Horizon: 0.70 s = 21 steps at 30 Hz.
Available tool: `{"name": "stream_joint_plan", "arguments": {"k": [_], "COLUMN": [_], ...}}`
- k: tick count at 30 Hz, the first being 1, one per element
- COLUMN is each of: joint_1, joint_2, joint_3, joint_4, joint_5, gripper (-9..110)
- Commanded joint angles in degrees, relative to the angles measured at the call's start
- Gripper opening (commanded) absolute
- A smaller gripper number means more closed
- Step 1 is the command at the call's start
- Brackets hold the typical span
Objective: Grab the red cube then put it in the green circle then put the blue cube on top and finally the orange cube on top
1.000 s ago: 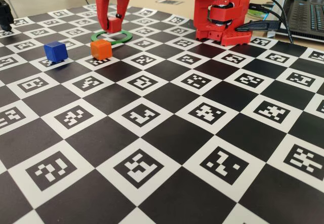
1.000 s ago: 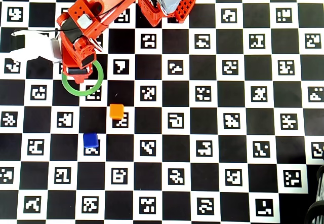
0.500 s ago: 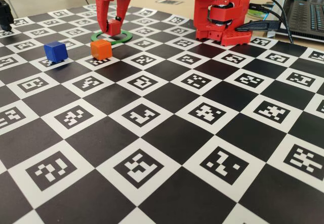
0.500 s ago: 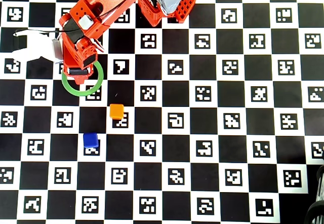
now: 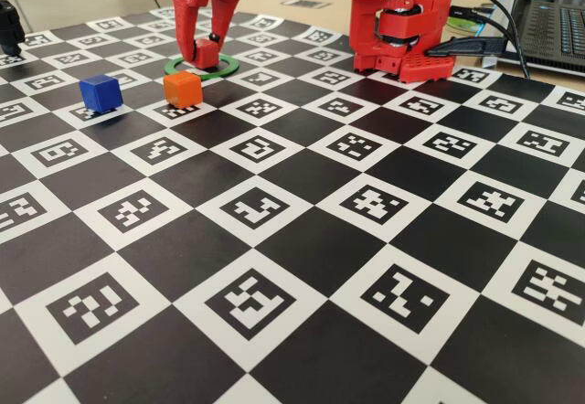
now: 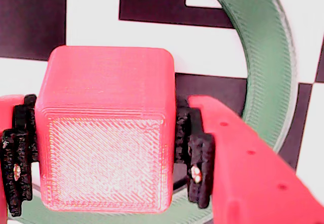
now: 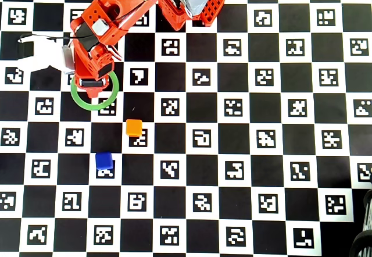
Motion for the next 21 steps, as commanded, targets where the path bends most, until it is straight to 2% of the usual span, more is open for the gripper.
{"name": "stream_joint_plan", "arguments": {"k": [1,14,21], "joint_1": [-0.44,-0.18,0.35], "joint_2": [1.67,1.76,1.85], "joint_3": [-0.44,0.35,0.62], "joint_4": [-0.97,-1.67,-2.02], "joint_5": [-0.53,-2.55,-2.55], "gripper": [3,3,14]}}
